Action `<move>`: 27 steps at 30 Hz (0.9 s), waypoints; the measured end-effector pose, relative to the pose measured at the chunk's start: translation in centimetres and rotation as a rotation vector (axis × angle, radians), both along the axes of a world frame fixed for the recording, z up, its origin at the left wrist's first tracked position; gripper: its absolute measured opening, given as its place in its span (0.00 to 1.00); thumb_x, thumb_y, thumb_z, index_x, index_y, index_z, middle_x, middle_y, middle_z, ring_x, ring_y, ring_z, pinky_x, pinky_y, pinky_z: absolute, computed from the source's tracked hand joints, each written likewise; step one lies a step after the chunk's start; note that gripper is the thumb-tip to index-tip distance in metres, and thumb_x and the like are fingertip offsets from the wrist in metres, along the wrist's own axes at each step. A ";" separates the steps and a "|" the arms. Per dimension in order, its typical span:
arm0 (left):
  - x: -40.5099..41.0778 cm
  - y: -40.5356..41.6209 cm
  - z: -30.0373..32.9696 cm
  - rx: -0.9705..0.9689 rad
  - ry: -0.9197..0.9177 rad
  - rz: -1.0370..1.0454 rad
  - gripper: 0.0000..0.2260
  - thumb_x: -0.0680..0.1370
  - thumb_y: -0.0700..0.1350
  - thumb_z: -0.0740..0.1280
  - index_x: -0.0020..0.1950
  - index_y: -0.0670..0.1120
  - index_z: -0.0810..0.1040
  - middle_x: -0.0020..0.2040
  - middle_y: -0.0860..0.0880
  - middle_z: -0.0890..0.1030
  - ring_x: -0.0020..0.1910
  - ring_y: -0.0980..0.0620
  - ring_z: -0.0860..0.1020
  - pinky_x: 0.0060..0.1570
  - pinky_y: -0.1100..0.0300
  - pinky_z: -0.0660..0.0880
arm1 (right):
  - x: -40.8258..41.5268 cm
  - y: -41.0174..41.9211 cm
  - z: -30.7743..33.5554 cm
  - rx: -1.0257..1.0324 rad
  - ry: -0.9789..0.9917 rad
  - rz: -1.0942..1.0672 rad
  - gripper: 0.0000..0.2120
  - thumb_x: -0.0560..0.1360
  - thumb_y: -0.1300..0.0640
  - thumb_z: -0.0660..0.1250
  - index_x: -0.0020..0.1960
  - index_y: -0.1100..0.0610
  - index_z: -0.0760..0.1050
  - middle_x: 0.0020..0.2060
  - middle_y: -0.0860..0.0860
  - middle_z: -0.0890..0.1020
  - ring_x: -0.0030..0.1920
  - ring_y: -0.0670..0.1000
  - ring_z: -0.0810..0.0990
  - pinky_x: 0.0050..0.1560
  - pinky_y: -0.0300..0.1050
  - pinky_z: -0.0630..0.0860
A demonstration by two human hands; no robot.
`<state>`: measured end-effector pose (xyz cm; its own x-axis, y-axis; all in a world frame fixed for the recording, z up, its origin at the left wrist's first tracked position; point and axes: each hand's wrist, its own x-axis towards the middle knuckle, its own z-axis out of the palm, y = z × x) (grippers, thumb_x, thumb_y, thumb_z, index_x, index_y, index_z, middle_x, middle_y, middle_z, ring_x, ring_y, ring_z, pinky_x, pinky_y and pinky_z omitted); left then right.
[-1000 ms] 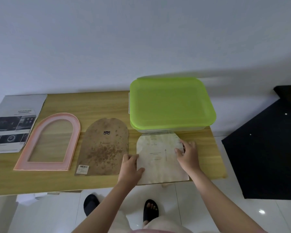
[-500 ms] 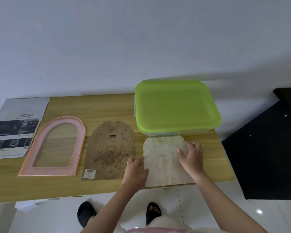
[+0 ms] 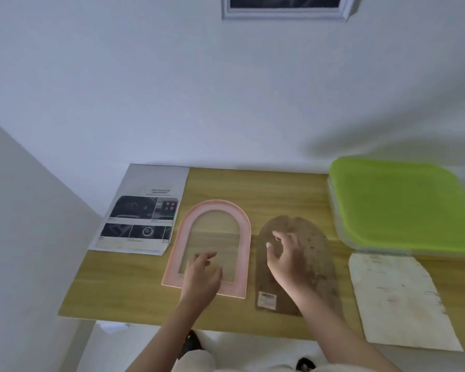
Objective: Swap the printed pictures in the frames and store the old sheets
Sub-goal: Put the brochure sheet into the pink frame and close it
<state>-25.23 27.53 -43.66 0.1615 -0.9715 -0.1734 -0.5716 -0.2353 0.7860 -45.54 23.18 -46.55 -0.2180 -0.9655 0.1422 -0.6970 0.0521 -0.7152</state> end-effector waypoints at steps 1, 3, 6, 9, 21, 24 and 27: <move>2.4 -0.3 -0.1 0.002 -0.012 0.029 0.15 0.74 0.43 0.68 0.60 0.47 0.74 0.55 0.50 0.72 0.53 0.53 0.75 0.52 0.60 0.72 | 2.4 -0.6 0.1 0.009 -0.012 0.025 0.12 0.72 0.59 0.70 0.55 0.58 0.78 0.47 0.53 0.77 0.51 0.56 0.76 0.48 0.51 0.75; 6.7 -0.8 0.0 0.012 -0.050 0.074 0.14 0.75 0.44 0.68 0.60 0.47 0.74 0.55 0.49 0.72 0.53 0.53 0.75 0.51 0.61 0.71 | 7.0 -1.5 0.3 0.015 -0.020 0.078 0.13 0.73 0.58 0.69 0.56 0.58 0.77 0.49 0.53 0.77 0.53 0.55 0.75 0.51 0.49 0.74; 12.2 -1.4 0.1 0.029 -0.085 0.123 0.16 0.75 0.43 0.67 0.62 0.46 0.74 0.57 0.48 0.72 0.54 0.52 0.74 0.54 0.60 0.71 | 12.8 -2.6 0.6 0.000 0.006 0.146 0.13 0.73 0.57 0.68 0.57 0.58 0.77 0.51 0.53 0.79 0.55 0.55 0.75 0.56 0.51 0.74; 16.3 -1.7 0.2 0.052 -0.089 0.198 0.17 0.74 0.42 0.68 0.63 0.46 0.73 0.58 0.48 0.71 0.56 0.51 0.72 0.56 0.59 0.71 | 17.3 -3.6 1.2 0.030 0.029 0.205 0.14 0.73 0.57 0.68 0.57 0.58 0.77 0.50 0.52 0.79 0.53 0.54 0.75 0.55 0.50 0.73; 23.2 -5.8 -1.0 0.128 -0.150 0.404 0.24 0.73 0.46 0.69 0.67 0.45 0.70 0.61 0.47 0.67 0.62 0.46 0.63 0.55 0.54 0.67 | 25.0 -14.1 2.5 0.248 0.234 0.403 0.24 0.75 0.48 0.66 0.69 0.54 0.67 0.58 0.52 0.74 0.61 0.54 0.71 0.61 0.50 0.67; 23.3 -6.9 -1.4 0.193 -0.199 0.407 0.27 0.73 0.50 0.69 0.70 0.45 0.67 0.62 0.47 0.66 0.61 0.46 0.64 0.59 0.50 0.68 | 25.8 -17.0 2.1 0.358 0.407 0.427 0.33 0.72 0.40 0.65 0.72 0.52 0.61 0.62 0.52 0.71 0.62 0.54 0.68 0.63 0.52 0.67; 23.2 -7.4 -1.9 0.246 -0.290 0.372 0.29 0.72 0.53 0.69 0.71 0.47 0.65 0.62 0.47 0.64 0.60 0.45 0.65 0.58 0.51 0.69 | 26.3 -18.7 1.7 0.530 0.512 0.473 0.45 0.66 0.33 0.68 0.75 0.50 0.52 0.66 0.55 0.65 0.66 0.57 0.64 0.65 0.55 0.65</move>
